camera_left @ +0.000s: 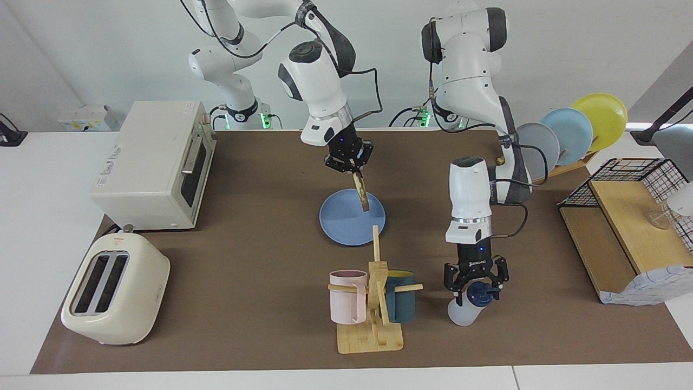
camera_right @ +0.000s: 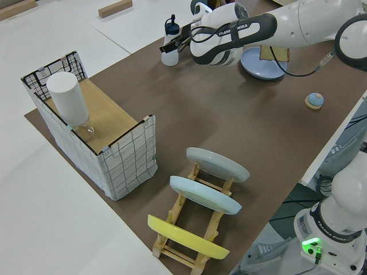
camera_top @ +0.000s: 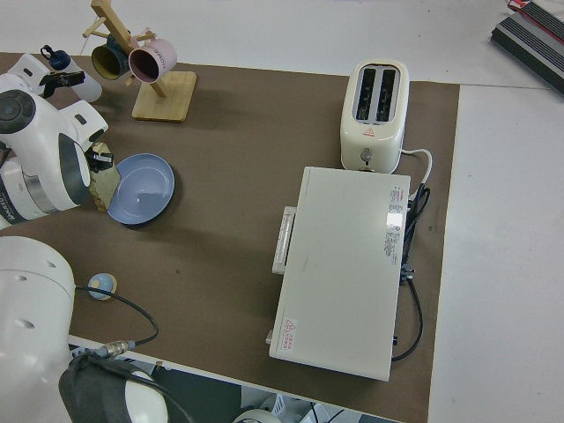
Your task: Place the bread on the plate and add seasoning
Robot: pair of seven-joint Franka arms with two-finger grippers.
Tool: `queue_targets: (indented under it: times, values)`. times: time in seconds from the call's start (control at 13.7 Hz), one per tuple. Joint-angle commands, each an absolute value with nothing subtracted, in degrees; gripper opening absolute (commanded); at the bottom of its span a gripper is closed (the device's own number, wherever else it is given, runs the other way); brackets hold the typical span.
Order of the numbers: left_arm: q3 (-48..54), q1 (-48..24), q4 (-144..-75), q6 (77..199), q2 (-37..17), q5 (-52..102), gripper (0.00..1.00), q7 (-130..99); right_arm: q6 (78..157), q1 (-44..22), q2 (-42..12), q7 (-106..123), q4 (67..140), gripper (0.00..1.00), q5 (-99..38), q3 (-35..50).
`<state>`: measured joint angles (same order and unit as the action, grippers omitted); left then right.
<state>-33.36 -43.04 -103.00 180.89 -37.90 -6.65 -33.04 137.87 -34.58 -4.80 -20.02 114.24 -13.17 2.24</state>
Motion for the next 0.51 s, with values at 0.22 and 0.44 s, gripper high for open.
queue_targets:
  times: [0.22, 0.44]
  values:
    - [-32.2, -42.8, -100.9, 177.6, -39.4, -6.6, 1.00, -28.9, 145.0, -34.3, -7.0, -20.1, 116.3, 0.00, -14.6, 1.9]
    - [-30.9, -42.1, -100.5, 176.4, -39.2, -6.5, 1.00, -28.8, 146.9, -34.0, -7.1, -20.7, 117.2, 0.00, -14.9, 1.9]
